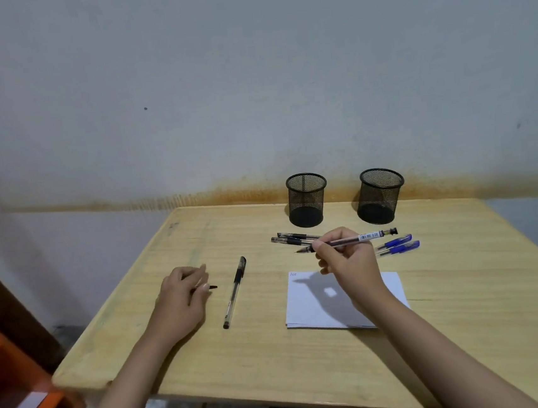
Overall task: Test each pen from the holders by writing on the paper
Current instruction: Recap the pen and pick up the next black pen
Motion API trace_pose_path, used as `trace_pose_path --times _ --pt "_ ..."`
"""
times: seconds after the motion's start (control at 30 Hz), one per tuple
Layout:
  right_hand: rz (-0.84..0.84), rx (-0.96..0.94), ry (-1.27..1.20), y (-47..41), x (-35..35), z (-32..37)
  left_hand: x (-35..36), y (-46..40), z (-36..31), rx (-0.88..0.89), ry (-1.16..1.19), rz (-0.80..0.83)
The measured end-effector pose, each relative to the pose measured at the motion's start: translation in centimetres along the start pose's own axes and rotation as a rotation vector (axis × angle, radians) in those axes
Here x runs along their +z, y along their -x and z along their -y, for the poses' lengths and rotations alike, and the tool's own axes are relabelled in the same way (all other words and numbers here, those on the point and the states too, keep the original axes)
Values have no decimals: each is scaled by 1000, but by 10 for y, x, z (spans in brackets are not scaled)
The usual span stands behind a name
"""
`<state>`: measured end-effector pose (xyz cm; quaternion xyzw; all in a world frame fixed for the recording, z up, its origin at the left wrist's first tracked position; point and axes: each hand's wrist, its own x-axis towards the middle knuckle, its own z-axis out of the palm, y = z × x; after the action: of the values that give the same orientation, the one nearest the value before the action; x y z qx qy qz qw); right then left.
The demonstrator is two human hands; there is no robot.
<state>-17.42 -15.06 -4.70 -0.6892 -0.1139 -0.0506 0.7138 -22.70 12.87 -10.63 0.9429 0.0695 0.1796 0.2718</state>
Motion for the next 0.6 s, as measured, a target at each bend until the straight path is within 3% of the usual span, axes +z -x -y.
trace_pose_path --times 0.13,0.2,0.4,0.6 --pt "-48 61 -6 -13 -3 -13 15 12 -55 89 261 -53" --pt "-57 92 -4 -19 0 -20 30 20 -80 145 297 23" --pt "-27 58 135 -30 13 -38 65 24 -102 194 53 280" --pt "-35 90 158 -35 14 -56 73 26 -99 207 -128 318"
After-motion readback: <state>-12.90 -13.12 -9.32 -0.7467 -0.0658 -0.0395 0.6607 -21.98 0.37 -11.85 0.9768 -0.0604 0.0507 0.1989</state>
